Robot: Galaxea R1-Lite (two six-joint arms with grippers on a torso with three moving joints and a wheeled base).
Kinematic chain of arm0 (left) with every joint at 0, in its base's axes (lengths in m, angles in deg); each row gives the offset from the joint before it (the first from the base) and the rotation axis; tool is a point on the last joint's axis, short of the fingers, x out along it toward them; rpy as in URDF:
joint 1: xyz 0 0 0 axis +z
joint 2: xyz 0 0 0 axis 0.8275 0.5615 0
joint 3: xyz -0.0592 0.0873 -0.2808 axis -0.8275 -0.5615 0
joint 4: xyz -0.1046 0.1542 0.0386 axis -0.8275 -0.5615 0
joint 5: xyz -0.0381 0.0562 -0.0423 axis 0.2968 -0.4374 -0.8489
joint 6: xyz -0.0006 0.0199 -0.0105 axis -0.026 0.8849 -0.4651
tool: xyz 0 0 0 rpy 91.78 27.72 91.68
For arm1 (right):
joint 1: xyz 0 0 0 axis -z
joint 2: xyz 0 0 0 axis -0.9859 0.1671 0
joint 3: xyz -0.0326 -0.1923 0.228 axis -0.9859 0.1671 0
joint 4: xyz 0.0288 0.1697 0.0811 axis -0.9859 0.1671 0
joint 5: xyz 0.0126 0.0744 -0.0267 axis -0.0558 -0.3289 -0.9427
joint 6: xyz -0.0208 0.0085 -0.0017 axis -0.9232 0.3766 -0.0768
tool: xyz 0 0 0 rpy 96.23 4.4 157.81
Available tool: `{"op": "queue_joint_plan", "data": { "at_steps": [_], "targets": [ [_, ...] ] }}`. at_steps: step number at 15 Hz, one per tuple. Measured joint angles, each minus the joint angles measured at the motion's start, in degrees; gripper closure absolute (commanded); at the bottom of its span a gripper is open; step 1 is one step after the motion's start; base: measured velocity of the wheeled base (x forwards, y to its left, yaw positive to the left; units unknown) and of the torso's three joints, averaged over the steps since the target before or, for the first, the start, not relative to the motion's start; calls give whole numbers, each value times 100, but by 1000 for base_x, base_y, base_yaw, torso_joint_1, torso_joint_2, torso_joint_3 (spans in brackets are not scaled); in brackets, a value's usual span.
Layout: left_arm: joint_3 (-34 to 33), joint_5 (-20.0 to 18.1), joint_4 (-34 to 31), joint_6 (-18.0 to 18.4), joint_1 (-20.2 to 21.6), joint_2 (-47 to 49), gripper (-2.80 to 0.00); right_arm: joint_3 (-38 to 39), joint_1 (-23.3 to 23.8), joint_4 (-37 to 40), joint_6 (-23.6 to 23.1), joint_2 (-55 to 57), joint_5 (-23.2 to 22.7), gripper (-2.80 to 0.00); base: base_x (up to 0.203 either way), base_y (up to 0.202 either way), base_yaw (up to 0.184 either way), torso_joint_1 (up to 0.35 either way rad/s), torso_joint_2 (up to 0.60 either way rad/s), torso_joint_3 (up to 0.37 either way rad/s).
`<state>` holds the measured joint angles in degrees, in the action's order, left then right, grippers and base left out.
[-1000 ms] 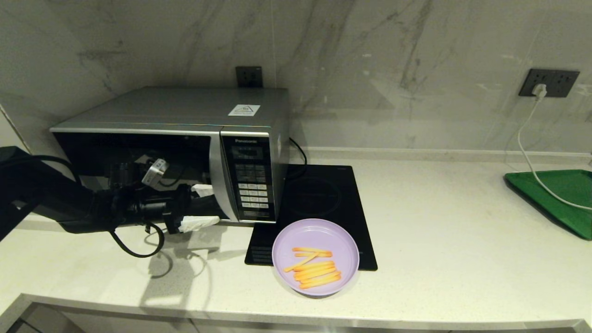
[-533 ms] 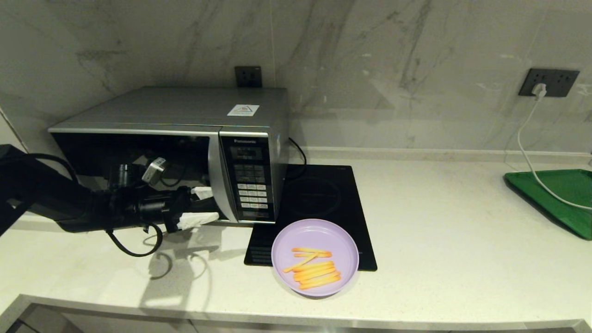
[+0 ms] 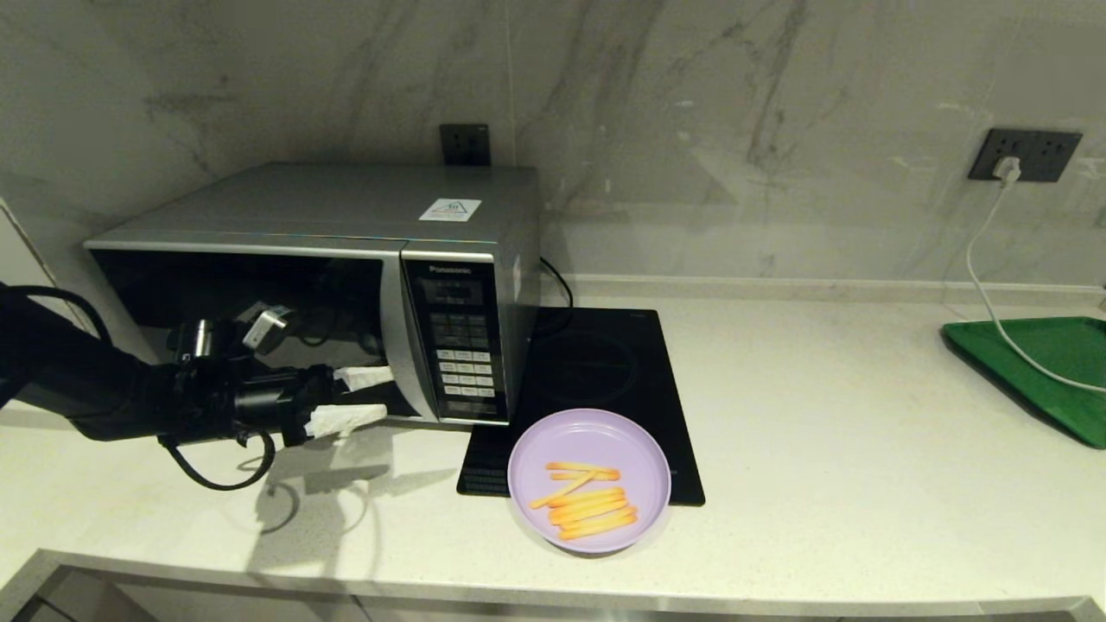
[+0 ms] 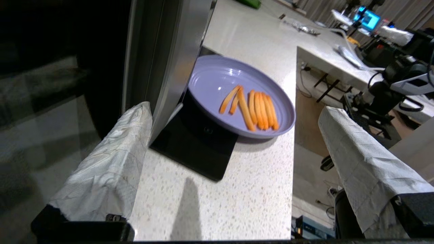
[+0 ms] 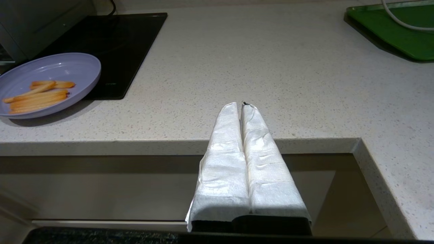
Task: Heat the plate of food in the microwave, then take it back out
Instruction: Open the microwave oven
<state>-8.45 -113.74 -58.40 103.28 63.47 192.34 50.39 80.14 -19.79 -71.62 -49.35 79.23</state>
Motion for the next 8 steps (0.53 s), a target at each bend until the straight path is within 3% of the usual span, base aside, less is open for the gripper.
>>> {"op": "queue_joint_plan", "data": {
  "at_steps": [8],
  "targets": [
    [385, 350, 430, 419, -120, 418, -280, 0, 0, 1, -1, 0, -1, 0, 0, 0, 0, 0, 0, 0]
  ]
}}
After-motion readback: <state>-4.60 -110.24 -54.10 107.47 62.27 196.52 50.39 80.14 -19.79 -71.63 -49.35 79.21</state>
